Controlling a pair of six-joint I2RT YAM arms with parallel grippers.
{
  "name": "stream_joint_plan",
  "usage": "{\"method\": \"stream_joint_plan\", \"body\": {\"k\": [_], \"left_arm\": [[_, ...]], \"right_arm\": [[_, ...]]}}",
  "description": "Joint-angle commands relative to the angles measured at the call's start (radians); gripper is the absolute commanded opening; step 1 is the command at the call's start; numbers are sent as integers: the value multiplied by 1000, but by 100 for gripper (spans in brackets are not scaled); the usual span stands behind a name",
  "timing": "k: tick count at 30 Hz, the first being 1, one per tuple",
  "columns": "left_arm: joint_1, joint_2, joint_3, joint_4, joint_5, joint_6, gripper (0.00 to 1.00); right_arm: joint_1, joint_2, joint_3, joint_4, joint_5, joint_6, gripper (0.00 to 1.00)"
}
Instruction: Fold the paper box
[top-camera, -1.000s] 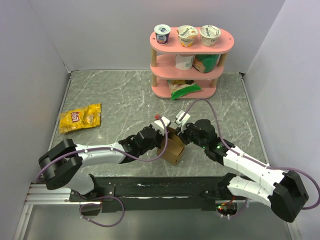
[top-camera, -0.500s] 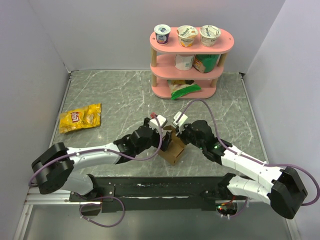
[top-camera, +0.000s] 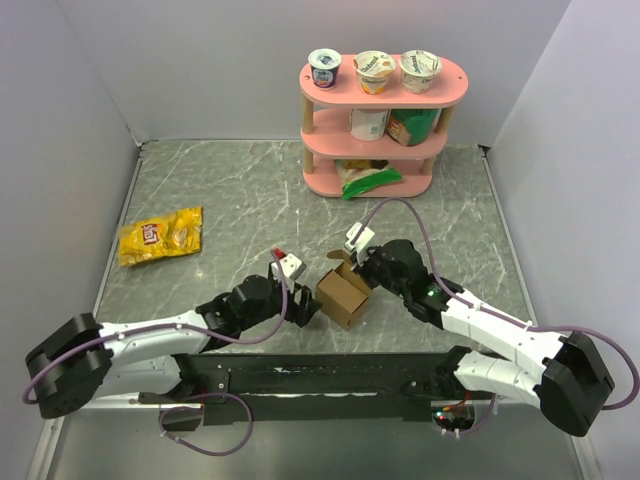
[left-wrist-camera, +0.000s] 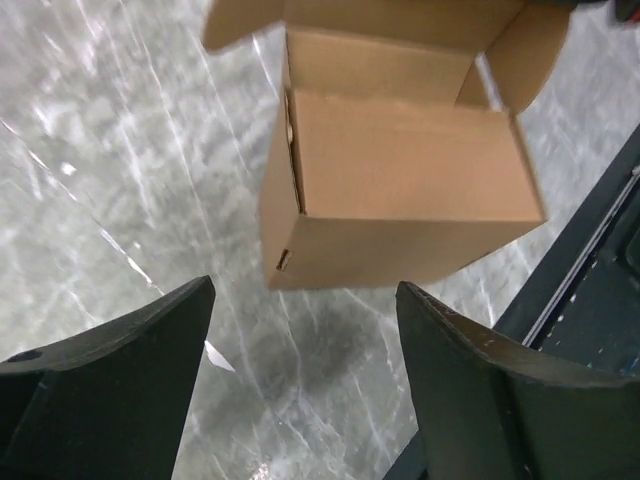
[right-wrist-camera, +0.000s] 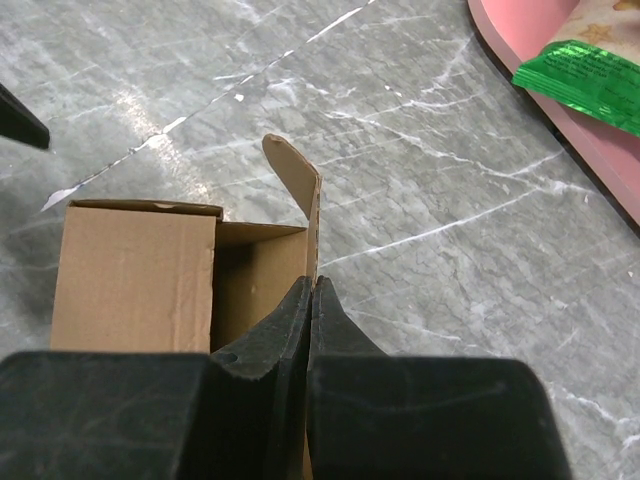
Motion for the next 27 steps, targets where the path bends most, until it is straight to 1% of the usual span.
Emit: {"method": "stream_joint_plan", "body": {"k": [1,2,7,11,17,22,24,27], "left_arm": [[7,97,57,49,42,-23,79],[8,142,68,54,22,-25,79],[14,215,103,144,-9,-34,79],[24,270,137,207,16,-43,79],[34,348,171,261,62,-74,76],[36,376,184,297,91,-87,74],[34,385,192,308,96,-95,72],[34,399,203,316,102,-103,74]], "right_arm": [[5,6,40,5,13,2,0],[5,6,42,4,12,2,0],[11,4,44,5,15,20,0],[25,18,60,-12,44,68,0],[57,49,76,-18,101,147,0],[68,101,85,-53,153,229,0],[69,116,100,-65,164,264,0],[69,150,134,-97,176,282,0]]}}
